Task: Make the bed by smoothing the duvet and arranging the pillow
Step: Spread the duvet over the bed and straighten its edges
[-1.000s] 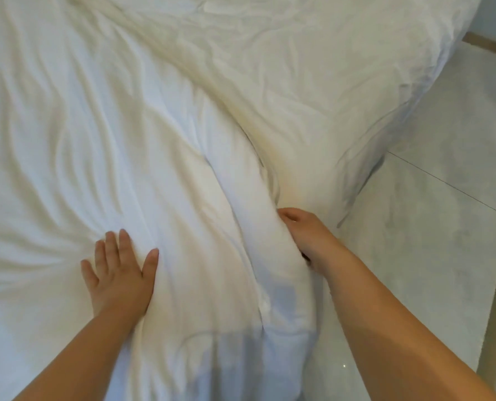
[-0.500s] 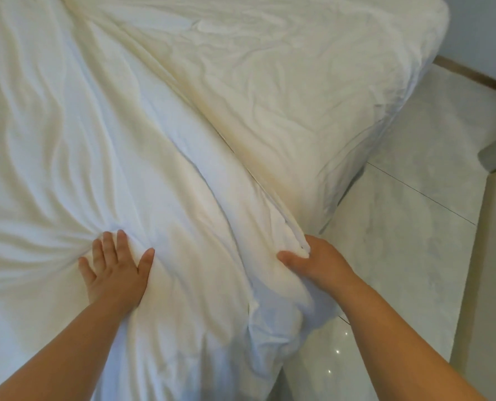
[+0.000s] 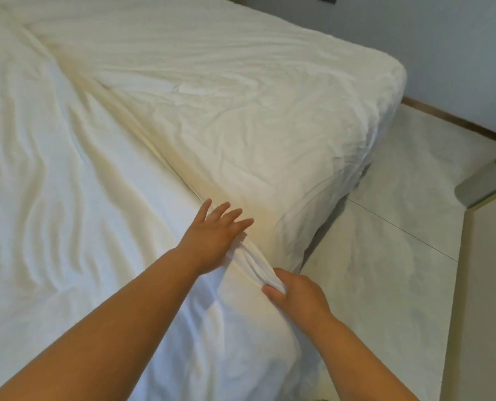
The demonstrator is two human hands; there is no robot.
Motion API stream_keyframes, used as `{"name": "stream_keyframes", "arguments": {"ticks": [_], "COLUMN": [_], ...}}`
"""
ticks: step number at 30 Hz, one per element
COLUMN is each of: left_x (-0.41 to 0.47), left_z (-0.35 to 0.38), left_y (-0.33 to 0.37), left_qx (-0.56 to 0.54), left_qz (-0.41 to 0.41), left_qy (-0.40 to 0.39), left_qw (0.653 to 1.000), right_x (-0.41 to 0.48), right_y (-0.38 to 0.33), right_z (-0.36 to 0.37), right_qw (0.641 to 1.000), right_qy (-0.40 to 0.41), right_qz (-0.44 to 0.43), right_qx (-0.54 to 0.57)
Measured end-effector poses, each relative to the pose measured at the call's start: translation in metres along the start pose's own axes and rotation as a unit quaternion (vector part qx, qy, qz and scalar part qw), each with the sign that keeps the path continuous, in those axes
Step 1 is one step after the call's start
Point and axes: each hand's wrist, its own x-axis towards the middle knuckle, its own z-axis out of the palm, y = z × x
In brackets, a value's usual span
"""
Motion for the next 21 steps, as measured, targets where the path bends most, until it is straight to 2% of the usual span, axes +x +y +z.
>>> {"name": "stream_keyframes", "arguments": {"ticks": [1, 2, 3, 5, 9, 10, 12, 14, 16, 18, 19, 21], "left_x": [0.014, 0.026, 0.035, 0.056, 0.100, 0.113, 0.141, 0.172, 0.196, 0.210, 0.212, 0.217], "left_z": [0.000, -0.001, -0.007, -0.026, -0.071, -0.077, -0.080, -0.062, -0.024, 0.017, 0.034, 0.053], "left_y": [0.010, 0.020, 0.029, 0.041, 0.051, 0.053, 0.059, 0.069, 0.079, 0.087, 0.090, 0.089], "left_qx": [0.006, -0.008, -0.032, -0.075, -0.123, -0.125, -0.144, -0.140, -0.104, -0.079, -0.080, -0.091], "left_qz": [-0.034, -0.068, -0.095, -0.128, -0.130, -0.135, -0.167, -0.192, -0.200, -0.216, -0.220, -0.201], "left_qy": [-0.064, -0.088, -0.080, -0.021, 0.210, 0.247, 0.262, 0.199, 0.055, -0.081, -0.119, -0.127], "left_qw": [0.997, 0.994, 0.992, 0.989, 0.961, 0.951, 0.939, 0.951, 0.973, 0.970, 0.965, 0.967], "right_x": [0.005, 0.009, 0.013, 0.022, 0.045, 0.054, 0.078, 0.107, 0.135, 0.157, 0.162, 0.168], "right_y": [0.010, 0.019, 0.029, 0.047, 0.069, 0.074, 0.086, 0.107, 0.136, 0.163, 0.172, 0.181], "right_z": [-0.013, -0.027, -0.042, -0.075, -0.149, -0.167, -0.191, -0.191, -0.170, -0.140, -0.127, -0.116], "right_qw": [1.000, 0.999, 0.998, 0.995, 0.986, 0.985, 0.983, 0.991, 0.999, 0.999, 0.996, 0.990], "right_qy": [-0.012, -0.023, -0.034, -0.040, 0.010, 0.025, 0.036, 0.029, 0.003, -0.038, -0.063, -0.094], "right_qz": [-0.007, -0.019, -0.033, -0.067, -0.122, -0.123, -0.111, -0.082, -0.029, 0.038, 0.069, 0.102], "right_qx": [0.022, 0.037, 0.046, 0.067, 0.111, 0.120, 0.140, 0.105, 0.022, -0.007, -0.014, -0.010]}}
